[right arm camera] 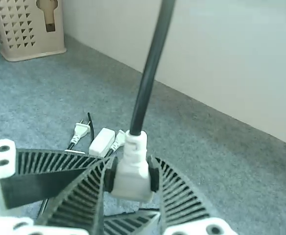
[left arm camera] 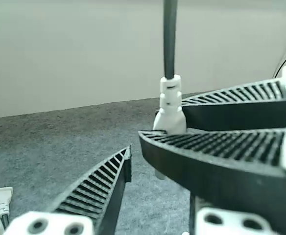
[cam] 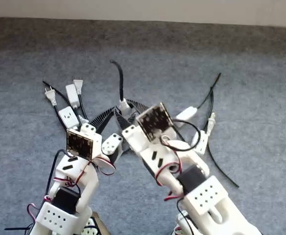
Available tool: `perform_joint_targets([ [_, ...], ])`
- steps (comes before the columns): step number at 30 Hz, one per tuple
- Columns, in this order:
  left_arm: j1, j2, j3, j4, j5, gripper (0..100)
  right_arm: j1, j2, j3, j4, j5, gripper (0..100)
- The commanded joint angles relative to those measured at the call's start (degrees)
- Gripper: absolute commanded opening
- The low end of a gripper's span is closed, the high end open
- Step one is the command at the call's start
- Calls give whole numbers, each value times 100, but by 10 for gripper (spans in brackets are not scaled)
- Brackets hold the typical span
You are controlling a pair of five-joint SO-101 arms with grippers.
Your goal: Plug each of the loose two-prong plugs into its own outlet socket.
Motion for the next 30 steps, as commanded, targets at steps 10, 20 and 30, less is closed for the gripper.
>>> perform_joint_targets([
  [10, 13, -40, 92, -44, -9, 189, -488, -2053, -127, 2668, 0, 6],
  [20, 13, -40, 92, -44, -18, 189, 48, -2062, -198, 3178, -9, 6],
  [30, 13, -66, 92, -35, -18, 189, 75, -2053, -198, 3169, 360, 6],
])
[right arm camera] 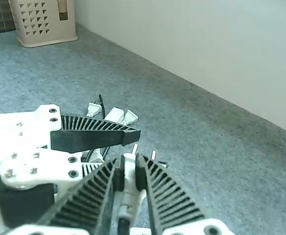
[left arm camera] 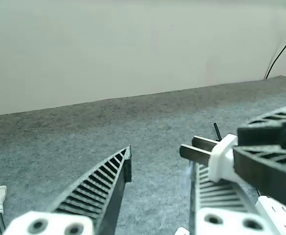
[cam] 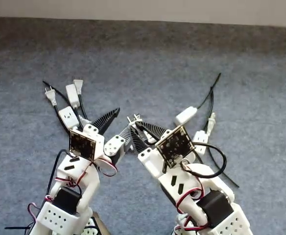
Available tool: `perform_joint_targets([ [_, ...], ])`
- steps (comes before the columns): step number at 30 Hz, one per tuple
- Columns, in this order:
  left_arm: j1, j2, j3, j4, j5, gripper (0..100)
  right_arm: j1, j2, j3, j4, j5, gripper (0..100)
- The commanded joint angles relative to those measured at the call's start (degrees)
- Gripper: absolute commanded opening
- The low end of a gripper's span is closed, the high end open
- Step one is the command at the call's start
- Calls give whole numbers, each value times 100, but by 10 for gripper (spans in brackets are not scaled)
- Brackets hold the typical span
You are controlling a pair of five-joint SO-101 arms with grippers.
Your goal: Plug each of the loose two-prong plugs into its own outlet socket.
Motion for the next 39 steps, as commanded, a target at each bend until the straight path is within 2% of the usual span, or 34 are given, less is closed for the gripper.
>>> perform_joint_targets([
  [1, 4, -84, 92, -44, -18, 189, 101, 31, -31, 171, 264, 6],
  [4, 4, -101, 92, -44, -18, 189, 92, 31, -31, 171, 255, 11],
  [9, 4, -101, 92, -53, -9, 189, 75, 31, 22, 163, -105, 116],
  [22, -4, -110, 84, -44, -9, 189, 4, 40, 40, -66, -158, 119],
  [27, -418, -84, 92, -35, 9, 189, 356, 40, 40, 690, -97, 139],
  [29, -541, -75, 92, -35, 18, 189, 497, 40, 40, 1121, 158, 156],
  [33, -462, -66, 92, 202, 26, 189, 901, 66, 48, 1657, 519, 159],
  [39, -84, -57, 92, 501, 26, 189, 1420, 1464, 532, 1376, 536, 159],
])
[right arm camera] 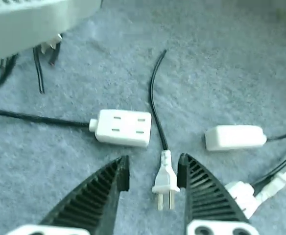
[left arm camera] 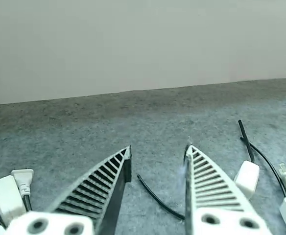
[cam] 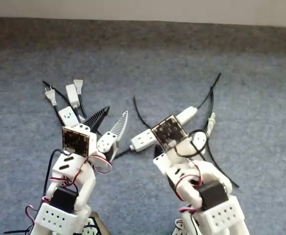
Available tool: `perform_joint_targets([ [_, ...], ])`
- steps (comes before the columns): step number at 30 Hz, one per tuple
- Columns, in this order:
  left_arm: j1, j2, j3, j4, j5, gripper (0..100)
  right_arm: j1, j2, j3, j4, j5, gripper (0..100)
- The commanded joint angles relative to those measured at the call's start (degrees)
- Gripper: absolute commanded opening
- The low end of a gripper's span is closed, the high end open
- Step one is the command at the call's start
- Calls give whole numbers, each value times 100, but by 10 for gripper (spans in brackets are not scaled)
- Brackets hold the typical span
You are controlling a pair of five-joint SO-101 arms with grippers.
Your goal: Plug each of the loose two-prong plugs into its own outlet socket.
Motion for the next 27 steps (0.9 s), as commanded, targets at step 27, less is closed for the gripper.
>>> perform_joint_targets([
  [27, 321, -31, 92, 158, 18, 189, 866, 5218, -2141, -919, 264, 156],
])
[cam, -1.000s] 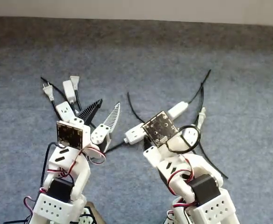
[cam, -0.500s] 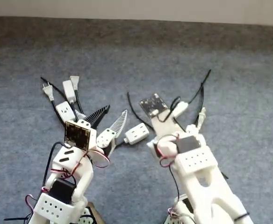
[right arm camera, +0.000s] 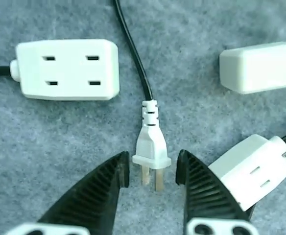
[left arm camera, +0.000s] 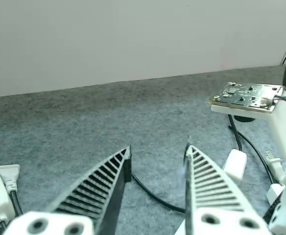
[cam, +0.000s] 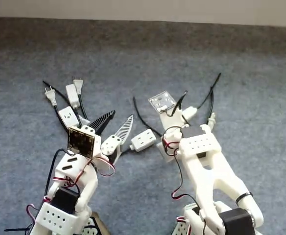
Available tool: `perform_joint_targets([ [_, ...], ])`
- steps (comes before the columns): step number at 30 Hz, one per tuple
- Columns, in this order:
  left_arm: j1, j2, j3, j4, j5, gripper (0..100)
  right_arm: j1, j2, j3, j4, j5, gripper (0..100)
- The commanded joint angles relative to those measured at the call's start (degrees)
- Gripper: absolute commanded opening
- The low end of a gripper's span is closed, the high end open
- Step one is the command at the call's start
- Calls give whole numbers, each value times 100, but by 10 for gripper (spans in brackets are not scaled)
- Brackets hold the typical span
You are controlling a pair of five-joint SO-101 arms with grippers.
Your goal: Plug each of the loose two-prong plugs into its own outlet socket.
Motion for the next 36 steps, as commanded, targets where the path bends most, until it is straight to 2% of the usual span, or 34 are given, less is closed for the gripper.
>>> perform_joint_targets([
  [1, 92, -31, 92, 0, 18, 189, 48, -13, -224, -347, 281, 156],
  [15, 92, -40, 92, 0, 9, 189, 40, 1121, -532, -382, 343, 152],
  [20, 92, -48, 92, 0, 9, 189, 31, 1182, -699, -391, 378, 63],
  [27, 92, -48, 92, 0, 0, 189, 22, 1191, -813, -391, 387, 111],
  [36, 84, -57, 92, 0, 0, 189, 22, 1200, -769, -365, 387, 112],
])
